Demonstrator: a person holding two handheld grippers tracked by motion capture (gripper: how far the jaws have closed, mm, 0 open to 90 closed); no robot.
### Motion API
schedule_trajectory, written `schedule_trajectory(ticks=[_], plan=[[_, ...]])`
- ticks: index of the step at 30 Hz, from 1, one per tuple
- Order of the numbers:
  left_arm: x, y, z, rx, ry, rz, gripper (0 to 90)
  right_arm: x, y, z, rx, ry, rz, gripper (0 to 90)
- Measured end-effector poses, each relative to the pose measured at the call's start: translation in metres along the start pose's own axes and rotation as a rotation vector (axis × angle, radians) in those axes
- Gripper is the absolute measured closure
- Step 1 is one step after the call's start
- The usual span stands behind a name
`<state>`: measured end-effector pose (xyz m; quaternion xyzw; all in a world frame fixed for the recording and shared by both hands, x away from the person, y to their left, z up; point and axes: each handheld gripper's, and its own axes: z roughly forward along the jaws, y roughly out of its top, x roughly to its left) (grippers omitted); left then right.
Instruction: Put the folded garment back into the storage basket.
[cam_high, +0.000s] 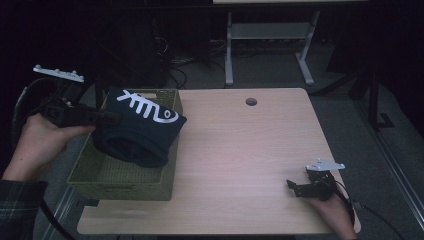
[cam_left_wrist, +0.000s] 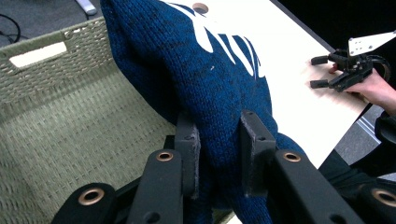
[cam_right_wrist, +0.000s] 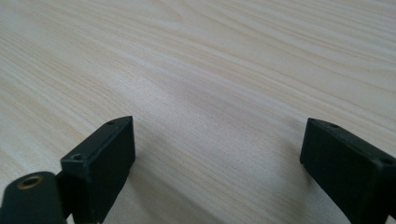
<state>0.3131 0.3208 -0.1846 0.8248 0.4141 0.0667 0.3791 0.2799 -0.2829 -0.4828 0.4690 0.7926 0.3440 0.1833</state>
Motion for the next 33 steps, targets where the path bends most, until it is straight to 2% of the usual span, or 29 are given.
schedule_trajectory(ticks=[8, 17, 18, 20, 33], plan=[[0.021, -0.018, 0.001, -0.009, -0.019, -0.021, 72.2, 0.0, 0.0, 0.0, 0.002, 0.0, -0.001, 9.9], [0.051, -0.051, 0.006, -0.013, -0.023, -0.089, 72.2, 0.0, 0.0, 0.0, 0.0, 0.0, -0.007, 9.9], [0.051, -0.051, 0.006, -0.013, -0.023, -0.089, 72.2, 0.0, 0.0, 0.0, 0.0, 0.0, -0.007, 9.9], [0.059, -0.059, 0.01, -0.013, -0.025, -0.113, 72.2, 0.0, 0.0, 0.0, 0.0, 0.0, -0.006, 9.9], [0.078, -0.076, 0.03, 0.013, -0.011, -0.17, 72.2, 0.0, 0.0, 0.0, 0.0, -0.001, -0.006, 9.9]])
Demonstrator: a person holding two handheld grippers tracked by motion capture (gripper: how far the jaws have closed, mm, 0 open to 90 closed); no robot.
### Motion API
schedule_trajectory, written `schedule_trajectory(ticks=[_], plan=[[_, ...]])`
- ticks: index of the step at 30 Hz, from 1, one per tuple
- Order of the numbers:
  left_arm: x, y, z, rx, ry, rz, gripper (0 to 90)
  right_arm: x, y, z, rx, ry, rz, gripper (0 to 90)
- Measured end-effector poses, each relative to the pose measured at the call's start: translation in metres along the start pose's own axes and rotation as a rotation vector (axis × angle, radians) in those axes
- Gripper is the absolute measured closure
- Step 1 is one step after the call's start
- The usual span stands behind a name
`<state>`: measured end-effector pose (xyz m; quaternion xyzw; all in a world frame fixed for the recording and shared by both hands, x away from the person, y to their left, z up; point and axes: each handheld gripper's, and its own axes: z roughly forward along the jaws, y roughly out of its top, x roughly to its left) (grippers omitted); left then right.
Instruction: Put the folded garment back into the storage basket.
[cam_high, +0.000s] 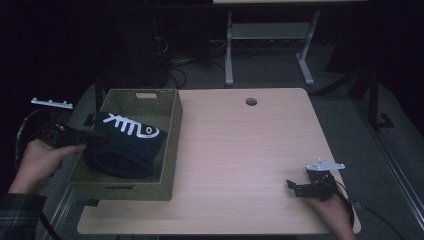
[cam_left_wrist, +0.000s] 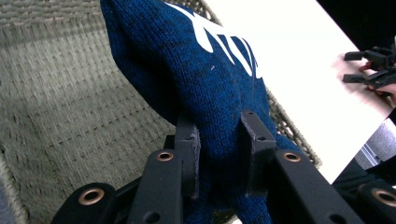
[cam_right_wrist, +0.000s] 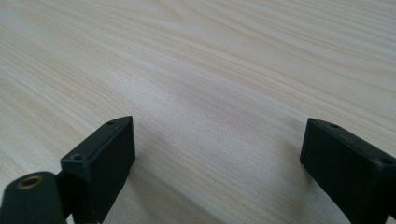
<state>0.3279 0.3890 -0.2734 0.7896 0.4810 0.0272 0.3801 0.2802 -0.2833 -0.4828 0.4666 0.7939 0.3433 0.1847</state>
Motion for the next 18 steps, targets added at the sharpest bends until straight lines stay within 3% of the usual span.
schedule_trajectory(ticks=[11, 18], plan=[[0.003, -0.004, 0.019, 0.02, -0.021, -0.014, 72.2, 0.0, 0.0, 0.0, 0.0, 0.0, 0.0, 9.9], [0.011, -0.007, 0.039, 0.051, -0.019, -0.028, 72.1, 0.0, 0.0, 0.0, 0.0, 0.0, 0.0, 9.9]])
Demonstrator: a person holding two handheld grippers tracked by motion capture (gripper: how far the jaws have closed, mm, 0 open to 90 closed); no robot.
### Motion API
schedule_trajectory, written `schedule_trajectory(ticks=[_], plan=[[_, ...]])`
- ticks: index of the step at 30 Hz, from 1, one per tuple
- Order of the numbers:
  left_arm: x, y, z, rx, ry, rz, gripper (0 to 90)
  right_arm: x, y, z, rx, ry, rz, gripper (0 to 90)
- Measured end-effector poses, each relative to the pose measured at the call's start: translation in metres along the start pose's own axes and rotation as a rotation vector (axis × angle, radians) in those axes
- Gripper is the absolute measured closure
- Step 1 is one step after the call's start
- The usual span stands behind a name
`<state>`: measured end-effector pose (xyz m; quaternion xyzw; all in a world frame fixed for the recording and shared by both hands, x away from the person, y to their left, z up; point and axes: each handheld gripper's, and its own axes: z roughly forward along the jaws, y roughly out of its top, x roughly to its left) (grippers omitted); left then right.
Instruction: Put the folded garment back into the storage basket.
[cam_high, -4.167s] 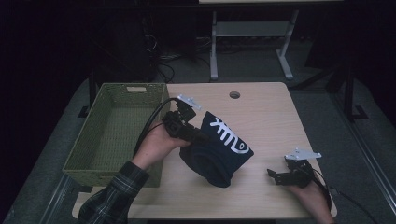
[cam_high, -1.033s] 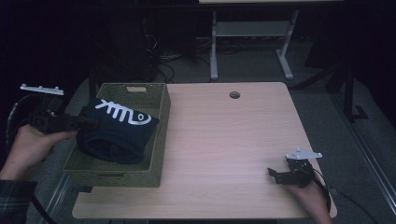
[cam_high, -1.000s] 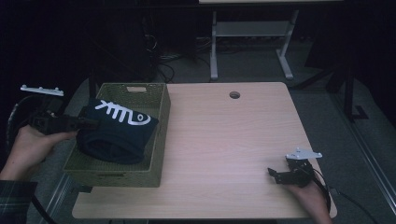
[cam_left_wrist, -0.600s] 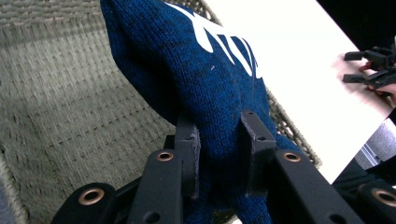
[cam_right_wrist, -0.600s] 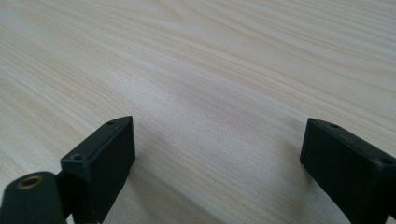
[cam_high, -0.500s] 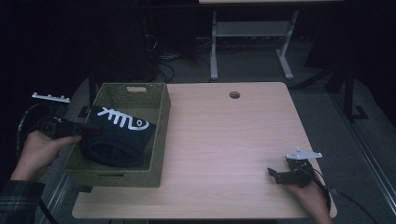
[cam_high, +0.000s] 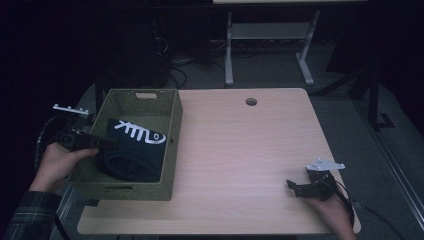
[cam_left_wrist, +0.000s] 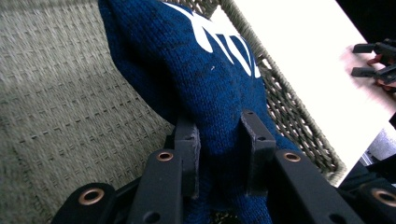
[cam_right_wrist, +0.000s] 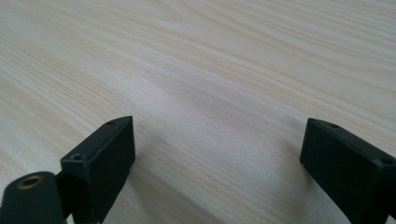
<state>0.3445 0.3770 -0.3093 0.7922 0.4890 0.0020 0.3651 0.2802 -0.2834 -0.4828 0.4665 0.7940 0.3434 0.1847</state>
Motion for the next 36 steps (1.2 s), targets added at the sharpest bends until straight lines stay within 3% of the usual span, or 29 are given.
schedule_trajectory(ticks=[5, 15, 16, 20, 31, 36], plan=[[0.006, -0.002, 0.008, 0.021, 0.049, -0.001, 72.2, 0.0, 0.0, 0.0, 0.0, 0.0, 0.0, 9.9], [0.025, -0.009, 0.026, 0.051, 0.108, -0.018, 72.1, 0.0, 0.0, 0.0, 0.0, 0.0, 0.0, 9.9], [0.028, -0.011, 0.031, 0.063, 0.133, -0.016, 72.0, 0.0, 0.0, 0.0, 0.0, 0.0, 0.0, 9.9], [0.035, -0.012, 0.041, 0.076, 0.167, -0.023, 71.9, 0.0, 0.0, 0.0, 0.0, 0.0, 0.0, 9.9], [0.048, -0.005, 0.067, 0.14, 0.291, 0.003, 71.0, 0.0, 0.0, 0.0, 0.0, 0.0, 0.0, 9.9], [0.051, -0.003, 0.071, 0.145, 0.306, -0.001, 68.2, 0.0, 0.0, 0.0, 0.0, 0.0, 0.0, 9.9]])
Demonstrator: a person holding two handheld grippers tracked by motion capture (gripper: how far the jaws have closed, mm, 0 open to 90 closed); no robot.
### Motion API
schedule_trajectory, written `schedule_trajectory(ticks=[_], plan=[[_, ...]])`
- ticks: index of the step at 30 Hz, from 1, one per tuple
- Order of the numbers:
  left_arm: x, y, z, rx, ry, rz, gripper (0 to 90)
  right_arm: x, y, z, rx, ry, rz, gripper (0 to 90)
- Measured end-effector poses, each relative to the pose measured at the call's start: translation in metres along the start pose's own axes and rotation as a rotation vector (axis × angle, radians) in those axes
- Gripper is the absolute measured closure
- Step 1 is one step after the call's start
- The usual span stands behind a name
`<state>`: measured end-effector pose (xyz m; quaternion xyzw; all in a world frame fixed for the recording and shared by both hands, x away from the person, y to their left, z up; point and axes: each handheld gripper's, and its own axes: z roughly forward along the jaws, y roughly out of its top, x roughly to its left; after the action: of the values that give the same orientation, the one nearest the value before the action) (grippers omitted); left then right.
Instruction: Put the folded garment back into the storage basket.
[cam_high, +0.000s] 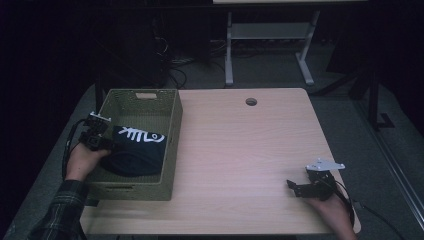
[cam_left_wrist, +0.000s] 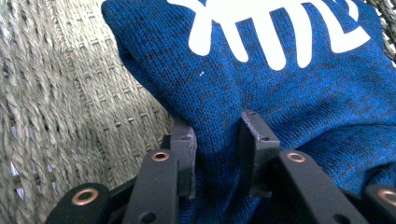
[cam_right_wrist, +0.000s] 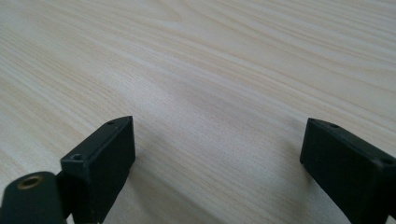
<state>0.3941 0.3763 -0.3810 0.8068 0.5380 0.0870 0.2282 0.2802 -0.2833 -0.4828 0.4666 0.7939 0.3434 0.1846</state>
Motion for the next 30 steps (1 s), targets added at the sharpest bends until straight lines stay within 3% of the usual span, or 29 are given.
schedule_trajectory(ticks=[4, 11, 15, 19, 25, 30], plan=[[0.003, 0.001, -0.006, -0.005, -0.001, 0.005, 59.7, 0.0, 0.0, 0.0, 0.0, 0.0, 0.0, 9.9], [0.009, 0.001, -0.029, -0.061, 0.068, 0.014, 45.1, 0.0, 0.0, 0.0, 0.0, 0.0, 0.0, 9.8], [0.008, -0.001, -0.034, -0.085, 0.06, 0.013, 36.8, 0.0, 0.0, 0.0, 0.0, 0.0, 0.0, 9.9], [0.001, -0.001, -0.036, -0.121, 0.045, 0.051, 29.0, 0.0, 0.0, 0.0, 0.0, 0.0, 0.0, 9.9], [-0.01, 0.001, -0.037, -0.15, 0.019, 0.075, 21.6, 0.0, 0.0, 0.0, -0.001, 0.0, 0.002, 9.9], [-0.029, 0.007, -0.034, -0.161, 0.014, 0.107, 14.7, 0.0, 0.0, 0.0, 0.0, 0.0, 0.0, 9.8]])
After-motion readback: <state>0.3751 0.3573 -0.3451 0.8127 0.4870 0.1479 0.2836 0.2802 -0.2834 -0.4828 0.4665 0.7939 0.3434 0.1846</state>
